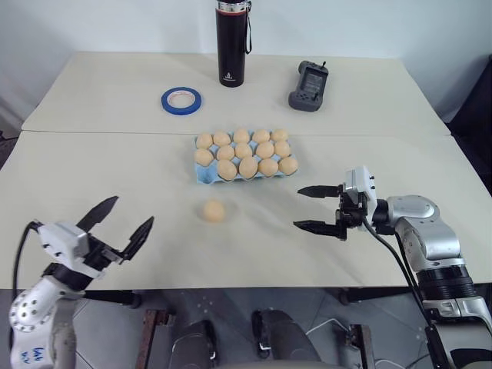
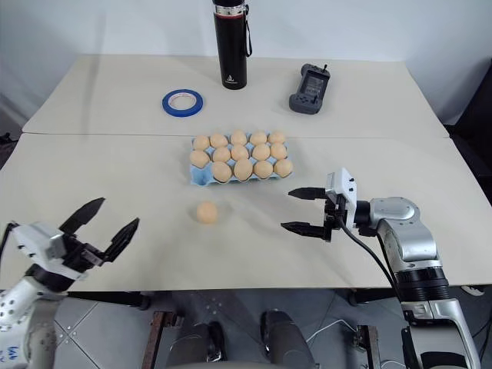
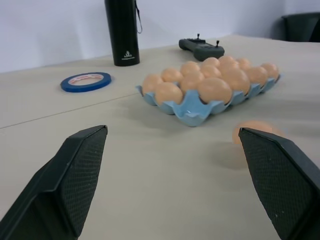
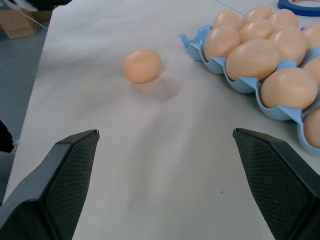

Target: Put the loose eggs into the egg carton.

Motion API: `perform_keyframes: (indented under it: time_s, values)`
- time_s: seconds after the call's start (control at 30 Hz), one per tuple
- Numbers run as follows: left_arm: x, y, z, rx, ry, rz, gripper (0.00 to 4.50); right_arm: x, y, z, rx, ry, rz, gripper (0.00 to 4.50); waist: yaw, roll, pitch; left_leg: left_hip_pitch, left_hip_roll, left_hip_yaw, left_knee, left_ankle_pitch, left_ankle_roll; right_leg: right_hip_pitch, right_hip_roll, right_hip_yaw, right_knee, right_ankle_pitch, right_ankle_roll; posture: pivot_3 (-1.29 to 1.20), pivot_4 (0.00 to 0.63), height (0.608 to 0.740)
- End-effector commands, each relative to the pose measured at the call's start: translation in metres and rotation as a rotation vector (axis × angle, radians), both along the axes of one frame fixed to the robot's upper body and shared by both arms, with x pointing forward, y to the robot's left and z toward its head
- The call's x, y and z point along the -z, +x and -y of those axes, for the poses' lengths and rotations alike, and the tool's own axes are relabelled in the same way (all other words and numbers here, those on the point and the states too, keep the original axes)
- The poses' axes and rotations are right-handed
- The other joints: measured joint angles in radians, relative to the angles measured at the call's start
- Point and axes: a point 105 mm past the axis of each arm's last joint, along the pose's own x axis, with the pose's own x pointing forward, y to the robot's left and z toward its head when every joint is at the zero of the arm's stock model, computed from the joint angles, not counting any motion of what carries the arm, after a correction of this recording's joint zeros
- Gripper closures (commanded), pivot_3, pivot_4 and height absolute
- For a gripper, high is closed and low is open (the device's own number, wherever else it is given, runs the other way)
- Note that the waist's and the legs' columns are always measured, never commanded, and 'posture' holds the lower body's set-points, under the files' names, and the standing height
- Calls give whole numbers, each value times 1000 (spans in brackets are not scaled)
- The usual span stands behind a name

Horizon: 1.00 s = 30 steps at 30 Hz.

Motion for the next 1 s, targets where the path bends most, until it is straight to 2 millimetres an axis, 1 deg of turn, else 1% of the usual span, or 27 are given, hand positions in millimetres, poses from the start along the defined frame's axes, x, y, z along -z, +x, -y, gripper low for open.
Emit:
perform_keyframes:
  time_s: [0.03, 0.13, 0.2, 0.37, 0.53, 0.77, 0.93, 1.0]
  values:
    - [-10, 7, 23, -27, 3, 33, 0, -10, -1, 3, 19, 25, 38, 17, 6, 0, 0, 0, 0, 0, 0, 0, 0, 0, 0, 0, 0, 0, 0, 0, 150, 740]
    - [-10, 14, 47, -3, -19, 29, 0, -16, -6, 2, 5, 75, 41, 17, 12, 0, 0, 0, 0, 0, 1, 0, 0, 0, 0, 0, 0, 0, 0, 0, 150, 740]
    - [-10, 18, 62, 7, -25, 38, 0, -19, -11, 4, -8, 104, 44, 17, 13, 0, 0, 0, 0, 0, 1, 0, 0, 1, 0, 0, 0, 0, 1, 0, 150, 740]
    - [-3, 33, 89, 28, -20, 11, 0, -18, -22, 12, -29, 115, 24, 17, 14, 0, 0, 0, -1, 0, 1, 0, 0, 1, 0, 1, 0, 1, 1, 0, 150, 740]
    - [6, 47, 110, 50, -37, -20, 0, -14, -24, 14, 12, 95, 15, 17, 14, 1, 0, 0, -1, 0, 2, 0, 1, 1, 1, 1, 0, 1, 2, 0, 150, 740]
    - [29, 52, 123, 67, -37, -146, 0, -11, -24, 12, 46, 84, 11, 17, 15, 1, 0, 0, -1, 0, 2, 0, 0, 1, 1, 1, 0, 1, 2, 0, 150, 740]
    - [38, 58, 130, 71, -61, -230, 0, -11, -22, 13, 60, 81, 12, 17, 17, 1, 0, 0, -1, 0, 3, 1, 1, 1, 1, 2, 0, 2, 3, 0, 150, 740]
    - [38, 59, 132, 71, -58, -234, 410, -11, -21, 13, 65, 80, 13, 0, 16, 1, 0, 0, -1, -1, 3, 1, 1, 1, 1, 2, 0, 2, 3, 0, 150, 740]
